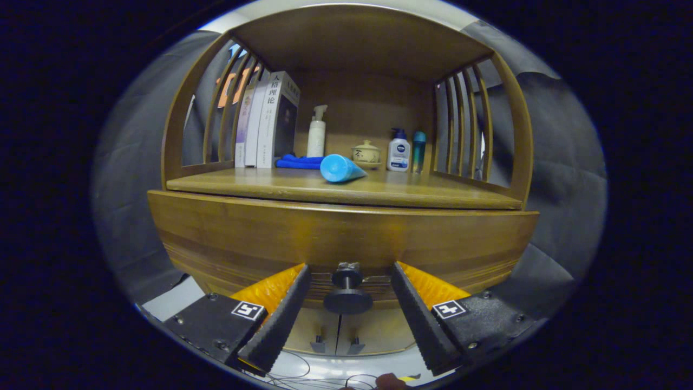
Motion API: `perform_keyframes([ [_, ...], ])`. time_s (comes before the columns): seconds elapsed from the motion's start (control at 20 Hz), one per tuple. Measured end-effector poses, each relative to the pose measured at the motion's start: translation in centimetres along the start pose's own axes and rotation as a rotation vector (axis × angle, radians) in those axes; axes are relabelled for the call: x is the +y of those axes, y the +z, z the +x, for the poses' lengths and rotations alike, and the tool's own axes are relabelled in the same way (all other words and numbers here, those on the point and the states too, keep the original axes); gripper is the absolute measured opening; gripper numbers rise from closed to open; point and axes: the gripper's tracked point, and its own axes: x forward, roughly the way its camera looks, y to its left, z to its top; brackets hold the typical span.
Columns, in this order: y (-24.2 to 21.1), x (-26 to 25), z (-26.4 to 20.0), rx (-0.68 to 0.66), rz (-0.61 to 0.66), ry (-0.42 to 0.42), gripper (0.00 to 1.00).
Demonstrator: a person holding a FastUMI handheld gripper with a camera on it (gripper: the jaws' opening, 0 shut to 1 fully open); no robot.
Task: Pull open the drawer, take out the items inside it, and place them on the countertop above the cabinet.
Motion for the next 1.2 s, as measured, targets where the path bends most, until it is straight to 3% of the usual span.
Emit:
perform_keyframes([
  [0.5, 0.4, 0.1, 2.0, 0.006, -0.049, -0.008, 0.98],
  [0.6, 0.1, 0.5, 1.6, 0.026, -0.056, 0.022, 0.98],
  [1.2, 5.4, -5.0, -10.9, -0.136, -0.042, 0.123, 1.0],
])
